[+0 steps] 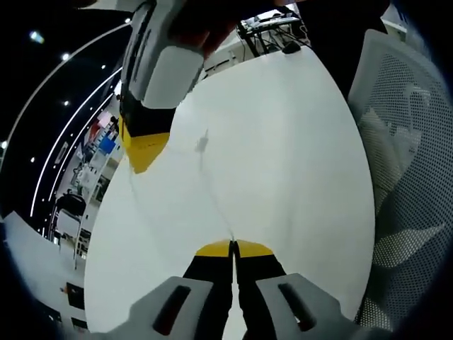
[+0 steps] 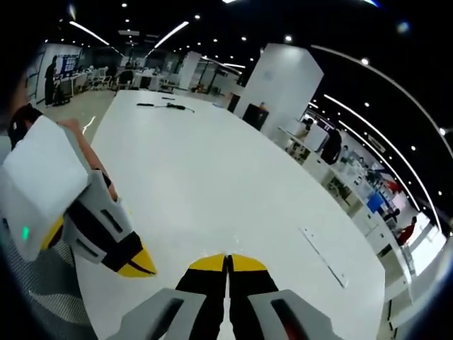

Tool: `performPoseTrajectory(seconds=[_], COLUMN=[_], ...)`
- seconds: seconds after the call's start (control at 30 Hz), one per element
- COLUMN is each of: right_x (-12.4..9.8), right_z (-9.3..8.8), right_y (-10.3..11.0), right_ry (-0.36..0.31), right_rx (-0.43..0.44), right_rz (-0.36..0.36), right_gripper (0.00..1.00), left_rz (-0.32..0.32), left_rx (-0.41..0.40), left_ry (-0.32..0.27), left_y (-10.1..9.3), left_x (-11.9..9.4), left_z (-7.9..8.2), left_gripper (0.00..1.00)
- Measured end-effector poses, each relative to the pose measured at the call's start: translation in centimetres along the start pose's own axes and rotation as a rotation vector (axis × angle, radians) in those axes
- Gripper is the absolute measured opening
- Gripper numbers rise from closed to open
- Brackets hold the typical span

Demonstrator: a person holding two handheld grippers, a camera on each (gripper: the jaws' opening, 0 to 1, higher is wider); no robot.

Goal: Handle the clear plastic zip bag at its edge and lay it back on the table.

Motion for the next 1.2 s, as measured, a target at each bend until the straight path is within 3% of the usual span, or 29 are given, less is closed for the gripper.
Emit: performPoseTrajectory(seconds=[0.5,0.93,1.2], right_x=[0.1,-2.3,-3.7], right_z=[-1.7,-4.1,-5.8], right_y=[1.8,2.0,2.1], right_ry=[0.047,0.085,0.112], right_rx=[0.022,0.066,0.113], right_rz=[0.08,0.05,0.012], right_gripper=[0.02,0.06,0.08], left_rz=[0.018,0.018,0.028], left_rx=[-0.033,-0.02,-0.023], left_ry=[0.027,0.079,0.096], left_y=[0.2,-1.0,-0.6], left_x=[0.8,2.2,3.2], left_z=[-0.7,-1.7,-1.7], left_gripper=[0.0,0.0,0.0])
Point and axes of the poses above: the point that each gripper's makers call its tool centre point, and the gripper's own axes: x roughly forward along the fingers, y roughly to its left, z roughly out of its top, the point moved 2 cm from there along -x, roughly backward along the fingers, and after that the axes turned 14 degrees about -y, right-handed, at the moved point
